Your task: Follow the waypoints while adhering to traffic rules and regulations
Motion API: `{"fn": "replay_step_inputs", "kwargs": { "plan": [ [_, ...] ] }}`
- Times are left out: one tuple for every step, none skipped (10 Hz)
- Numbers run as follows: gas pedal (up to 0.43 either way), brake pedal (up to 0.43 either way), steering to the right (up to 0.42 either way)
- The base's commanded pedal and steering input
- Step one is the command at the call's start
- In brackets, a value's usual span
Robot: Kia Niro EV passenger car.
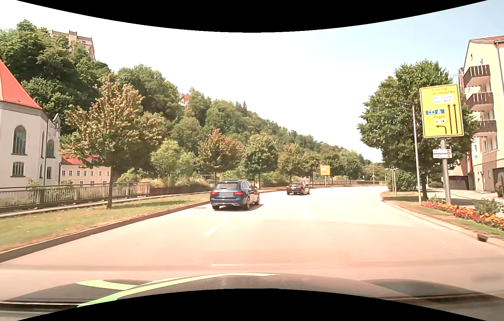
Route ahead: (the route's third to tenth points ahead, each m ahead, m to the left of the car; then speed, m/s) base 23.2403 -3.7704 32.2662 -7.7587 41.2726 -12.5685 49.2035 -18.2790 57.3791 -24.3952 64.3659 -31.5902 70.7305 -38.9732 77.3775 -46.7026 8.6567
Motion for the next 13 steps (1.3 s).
{"fn": "replay_step_inputs", "kwargs": {
  "plan": [
    [0.118, 0.0, 0.045],
    [0.118, 0.0, 0.045],
    [0.118, 0.0, 0.045],
    [0.118, 0.0, 0.045],
    [0.118, 0.0, 0.046],
    [0.118, 0.0, 0.048],
    [0.118, 0.0, 0.05],
    [0.118, 0.0, 0.05],
    [0.118, 0.0, 0.051],
    [0.11, 0.0, 0.055],
    [0.098, 0.0, 0.058],
    [0.087, 0.0, 0.06],
    [0.087, 0.0, 0.06]
  ]
}}
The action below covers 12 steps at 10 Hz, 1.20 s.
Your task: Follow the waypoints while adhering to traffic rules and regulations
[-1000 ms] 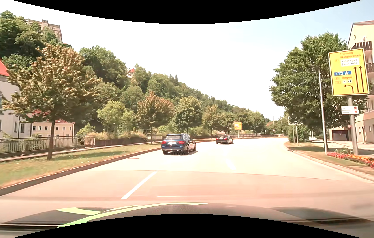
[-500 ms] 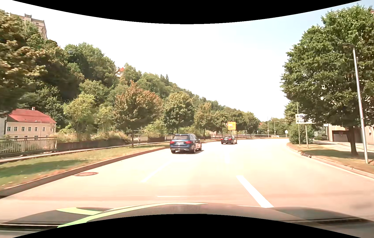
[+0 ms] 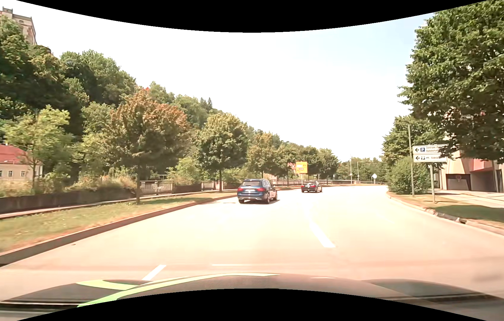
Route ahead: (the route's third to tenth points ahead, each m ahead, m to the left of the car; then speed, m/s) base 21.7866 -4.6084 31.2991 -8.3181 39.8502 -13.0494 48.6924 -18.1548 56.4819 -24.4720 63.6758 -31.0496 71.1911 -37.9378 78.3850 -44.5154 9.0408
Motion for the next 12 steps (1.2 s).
{"fn": "replay_step_inputs", "kwargs": {
  "plan": [
    [0.087, 0.0, 0.06],
    [0.079, 0.0, 0.06],
    [0.079, 0.0, 0.061],
    [0.079, 0.0, 0.06],
    [0.079, 0.0, 0.058],
    [0.079, 0.0, 0.058],
    [0.079, 0.0, 0.058],
    [0.079, 0.0, 0.057],
    [0.079, 0.0, 0.056],
    [0.067, 0.0, 0.054],
    [0.067, 0.0, 0.052],
    [0.067, 0.0, 0.05]
  ]
}}
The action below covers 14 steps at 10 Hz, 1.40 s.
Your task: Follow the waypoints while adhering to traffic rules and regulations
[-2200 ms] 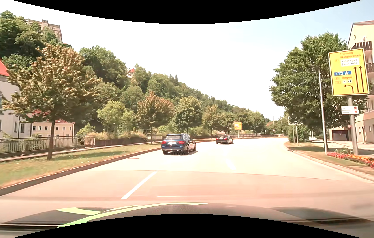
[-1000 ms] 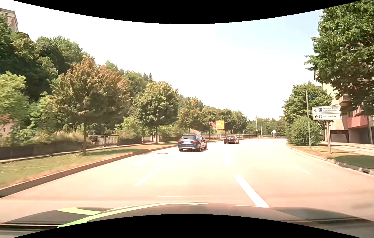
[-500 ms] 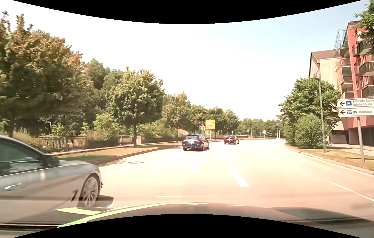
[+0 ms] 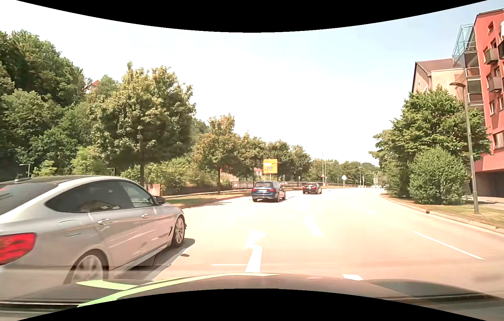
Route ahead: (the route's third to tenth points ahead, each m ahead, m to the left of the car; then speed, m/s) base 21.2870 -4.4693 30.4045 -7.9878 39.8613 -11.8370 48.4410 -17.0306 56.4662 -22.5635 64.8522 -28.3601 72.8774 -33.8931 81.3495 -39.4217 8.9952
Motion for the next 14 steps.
{"fn": "replay_step_inputs", "kwargs": {
  "plan": [
    [0.067, 0.0, 0.049],
    [0.067, 0.0, 0.048],
    [0.067, 0.0, 0.048],
    [0.067, 0.0, 0.047],
    [0.067, 0.0, 0.047],
    [0.067, 0.0, 0.047],
    [0.067, 0.0, 0.047],
    [0.059, 0.0, 0.048],
    [0.059, 0.0, 0.049],
    [0.0, 0.0, 0.053],
    [0.0, 0.0, 0.057],
    [0.0, 0.0, 0.057],
    [0.0, 0.0, 0.057],
    [0.0, 0.0, 0.057]
  ]
}}
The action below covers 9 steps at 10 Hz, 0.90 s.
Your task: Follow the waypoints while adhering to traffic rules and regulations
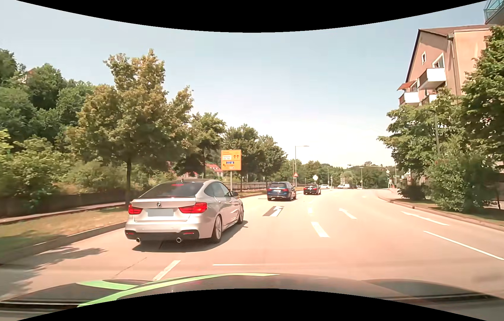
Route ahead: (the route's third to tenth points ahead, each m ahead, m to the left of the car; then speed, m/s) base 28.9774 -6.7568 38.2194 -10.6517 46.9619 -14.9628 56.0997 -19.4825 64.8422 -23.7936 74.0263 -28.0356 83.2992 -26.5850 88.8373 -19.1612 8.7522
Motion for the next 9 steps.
{"fn": "replay_step_inputs", "kwargs": {
  "plan": [
    [0.0, 0.0, 0.057],
    [0.0, 0.0, 0.057],
    [0.0, 0.0, 0.057],
    [0.0, 0.0, 0.058],
    [0.0, 0.0, 0.058],
    [0.0, 0.0, 0.06],
    [0.0, 0.0, 0.062],
    [0.0, 0.0, 0.063],
    [0.0, 0.0, 0.063]
  ]
}}
